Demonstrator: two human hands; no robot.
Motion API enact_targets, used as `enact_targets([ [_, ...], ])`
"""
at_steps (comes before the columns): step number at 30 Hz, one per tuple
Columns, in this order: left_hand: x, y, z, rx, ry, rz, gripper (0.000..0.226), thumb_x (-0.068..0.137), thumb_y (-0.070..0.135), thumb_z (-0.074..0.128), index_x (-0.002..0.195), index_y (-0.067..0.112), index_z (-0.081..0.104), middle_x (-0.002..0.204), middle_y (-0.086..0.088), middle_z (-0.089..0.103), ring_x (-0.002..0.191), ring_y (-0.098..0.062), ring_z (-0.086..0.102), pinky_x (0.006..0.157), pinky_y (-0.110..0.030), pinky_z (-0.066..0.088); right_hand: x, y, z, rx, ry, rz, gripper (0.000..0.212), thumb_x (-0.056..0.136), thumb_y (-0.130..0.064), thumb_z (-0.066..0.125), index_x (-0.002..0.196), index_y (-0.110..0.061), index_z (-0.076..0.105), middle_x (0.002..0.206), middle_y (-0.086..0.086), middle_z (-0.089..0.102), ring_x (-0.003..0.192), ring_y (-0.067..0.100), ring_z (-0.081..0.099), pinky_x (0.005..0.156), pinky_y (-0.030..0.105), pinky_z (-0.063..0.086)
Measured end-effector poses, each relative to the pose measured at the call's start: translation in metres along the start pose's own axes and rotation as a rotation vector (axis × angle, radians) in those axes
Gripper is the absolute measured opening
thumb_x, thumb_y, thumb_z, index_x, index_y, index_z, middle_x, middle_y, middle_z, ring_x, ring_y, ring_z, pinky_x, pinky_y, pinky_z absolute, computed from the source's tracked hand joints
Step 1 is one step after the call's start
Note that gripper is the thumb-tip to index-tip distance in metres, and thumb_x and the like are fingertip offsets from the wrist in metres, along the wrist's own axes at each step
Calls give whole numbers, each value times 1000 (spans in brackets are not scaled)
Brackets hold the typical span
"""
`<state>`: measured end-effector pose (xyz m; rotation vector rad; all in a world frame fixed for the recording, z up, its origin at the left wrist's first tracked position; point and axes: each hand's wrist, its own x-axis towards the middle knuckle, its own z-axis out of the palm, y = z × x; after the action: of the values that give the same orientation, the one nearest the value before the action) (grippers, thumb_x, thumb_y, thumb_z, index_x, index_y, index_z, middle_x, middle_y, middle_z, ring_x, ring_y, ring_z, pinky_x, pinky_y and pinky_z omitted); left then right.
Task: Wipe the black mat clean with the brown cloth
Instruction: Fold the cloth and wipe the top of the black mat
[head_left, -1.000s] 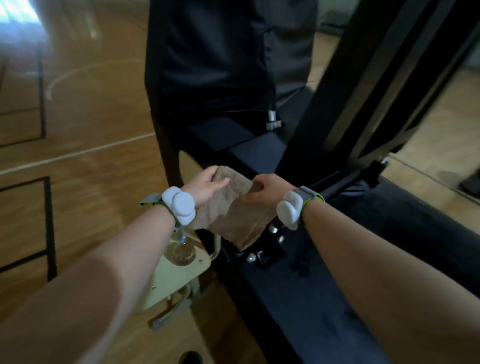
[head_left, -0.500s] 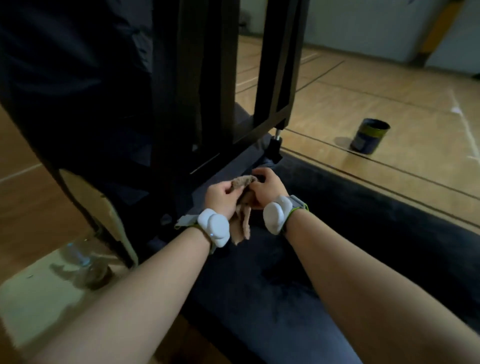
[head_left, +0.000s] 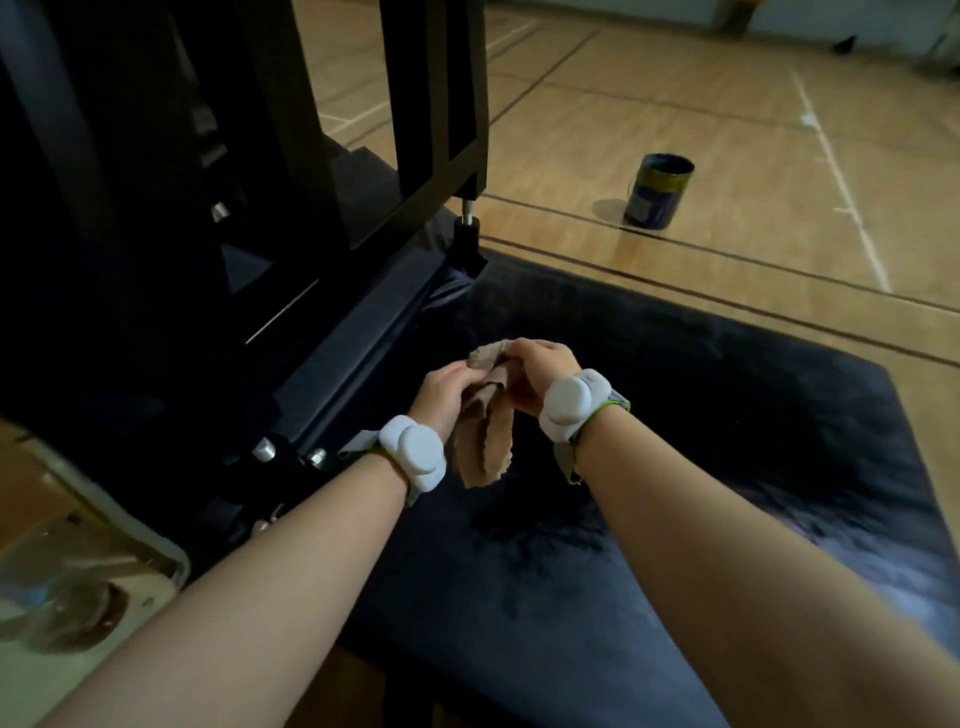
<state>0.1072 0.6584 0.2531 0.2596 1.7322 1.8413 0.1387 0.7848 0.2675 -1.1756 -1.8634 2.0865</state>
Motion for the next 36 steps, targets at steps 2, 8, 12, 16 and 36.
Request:
enact_targets([
  [2,17,-7,-4,-58,-81,-81,18,82,11,47,92,5,61,86,-13,60,84,-24,57,78,-33,45,21,2,6,2,38,28,16,86,-14,56,78,-5,68,79,17,63,77,33,60,75,47,52],
  [8,83,-30,-27,120,-221,-75,77,61,7,60,134,14,39,123,-8,58,114,-18,56,99,-35,45,115,21,28,-3,68,75,35,68,-27,56,90,-6,71,91,22,68,90,42,65,84,50,53],
  [12,136,-50,-47,277,-100,-86,69,73,-6,67,132,13,37,123,-8,55,116,-20,54,100,-38,45,147,17,52,71,68,151,35,80,-23,54,98,5,67,83,19,64,81,36,63,76,43,53],
  [16,186,-61,-69,60,-3,-157,34,89,-7,50,104,23,59,98,-3,65,93,-17,62,82,-24,50,192,33,66,87,14,185,17,91,-8,51,85,-2,65,76,12,64,73,25,62,66,34,52],
  [36,345,-191,-154,555,114,-233,35,78,28,75,100,14,52,95,2,58,91,-15,58,71,-20,38,338,146,140,-153,-291,178,49,85,8,37,115,-16,67,91,3,68,92,21,65,79,32,49],
])
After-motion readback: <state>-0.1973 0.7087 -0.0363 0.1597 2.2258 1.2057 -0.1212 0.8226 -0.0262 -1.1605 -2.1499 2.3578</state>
